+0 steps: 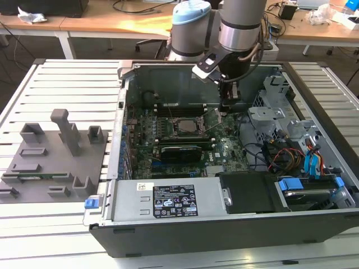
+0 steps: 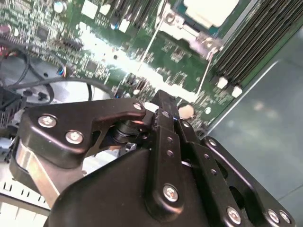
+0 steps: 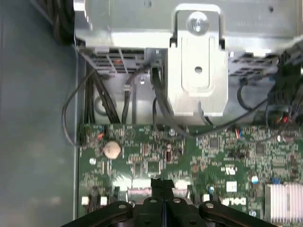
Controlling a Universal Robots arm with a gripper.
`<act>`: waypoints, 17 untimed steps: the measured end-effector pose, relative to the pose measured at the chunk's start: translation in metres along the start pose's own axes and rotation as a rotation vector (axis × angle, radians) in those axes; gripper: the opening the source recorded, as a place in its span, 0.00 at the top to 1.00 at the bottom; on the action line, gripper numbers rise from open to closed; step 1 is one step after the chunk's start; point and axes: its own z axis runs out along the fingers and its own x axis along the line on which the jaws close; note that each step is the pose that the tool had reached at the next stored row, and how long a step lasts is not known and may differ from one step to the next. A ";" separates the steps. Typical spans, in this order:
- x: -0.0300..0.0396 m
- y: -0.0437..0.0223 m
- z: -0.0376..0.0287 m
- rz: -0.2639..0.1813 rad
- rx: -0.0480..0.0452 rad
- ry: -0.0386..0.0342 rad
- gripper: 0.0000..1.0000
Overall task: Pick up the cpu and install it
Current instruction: 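Close the cpu cover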
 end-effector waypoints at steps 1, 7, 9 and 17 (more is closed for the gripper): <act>0.0000 0.0025 0.0001 0.000 0.0004 0.0000 0.89; 0.0002 0.0150 0.0092 -0.001 0.0189 0.0001 0.89; 0.0003 0.0156 0.0125 -0.001 0.0243 0.0003 0.89; 0.0007 0.0151 0.0252 -0.002 0.0417 0.0002 0.89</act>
